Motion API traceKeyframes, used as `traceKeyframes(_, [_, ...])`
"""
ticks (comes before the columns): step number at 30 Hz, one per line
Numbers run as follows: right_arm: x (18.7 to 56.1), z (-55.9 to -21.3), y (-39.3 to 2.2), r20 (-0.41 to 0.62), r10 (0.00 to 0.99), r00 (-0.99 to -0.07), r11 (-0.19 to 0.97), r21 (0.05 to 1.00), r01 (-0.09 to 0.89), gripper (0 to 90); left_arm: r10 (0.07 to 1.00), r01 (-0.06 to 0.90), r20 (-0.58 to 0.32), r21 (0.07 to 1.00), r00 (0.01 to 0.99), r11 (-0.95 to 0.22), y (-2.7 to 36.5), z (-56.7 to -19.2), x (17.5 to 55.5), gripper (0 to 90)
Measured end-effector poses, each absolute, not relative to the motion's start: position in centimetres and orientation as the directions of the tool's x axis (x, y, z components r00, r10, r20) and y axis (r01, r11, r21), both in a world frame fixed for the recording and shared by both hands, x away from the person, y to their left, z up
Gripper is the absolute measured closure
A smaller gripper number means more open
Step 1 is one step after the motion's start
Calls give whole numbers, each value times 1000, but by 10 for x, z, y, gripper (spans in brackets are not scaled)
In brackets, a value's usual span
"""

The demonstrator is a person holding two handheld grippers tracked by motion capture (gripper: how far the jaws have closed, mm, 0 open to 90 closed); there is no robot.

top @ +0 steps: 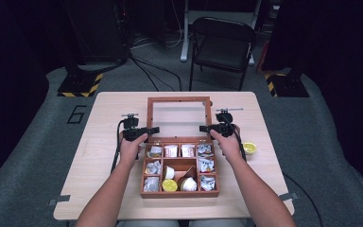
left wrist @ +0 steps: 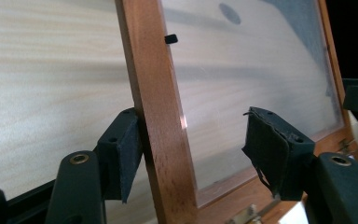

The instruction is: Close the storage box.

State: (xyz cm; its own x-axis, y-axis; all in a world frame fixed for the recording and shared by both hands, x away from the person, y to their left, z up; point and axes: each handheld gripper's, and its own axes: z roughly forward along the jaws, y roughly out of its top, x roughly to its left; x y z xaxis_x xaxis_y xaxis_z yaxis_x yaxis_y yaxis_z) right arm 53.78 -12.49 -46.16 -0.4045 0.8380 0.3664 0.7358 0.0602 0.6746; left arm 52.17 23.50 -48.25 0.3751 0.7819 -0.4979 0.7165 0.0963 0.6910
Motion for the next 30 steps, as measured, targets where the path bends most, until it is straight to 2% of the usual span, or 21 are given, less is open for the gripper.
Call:
traceKeyframes(4, [531,-449,-125,352,836,-420,74,688,722,338,772,692,-500,713,393,109,237,-471,516,374])
traceKeyframes(7, [527,-444,-125,333,834,-439,89,705,703,338,781,685,-472,724,409,79,236,-463,514,371])
traceKeyframes(8, [526,-443,-125,327,836,-441,92,708,700,338,789,672,-437,740,433,41,236,-460,513,370])
traceKeyframes(12, [520,-436,-126,332,830,-448,91,712,696,338,791,656,-416,755,449,25,235,-450,509,369])
traceKeyframes(25, [500,-422,-127,300,819,-489,118,746,656,339,755,600,-438,797,487,75,241,-428,492,372])
traceKeyframes(30, [488,-416,-130,292,811,-507,112,773,624,350,757,557,-378,830,533,22,241,-415,477,371])
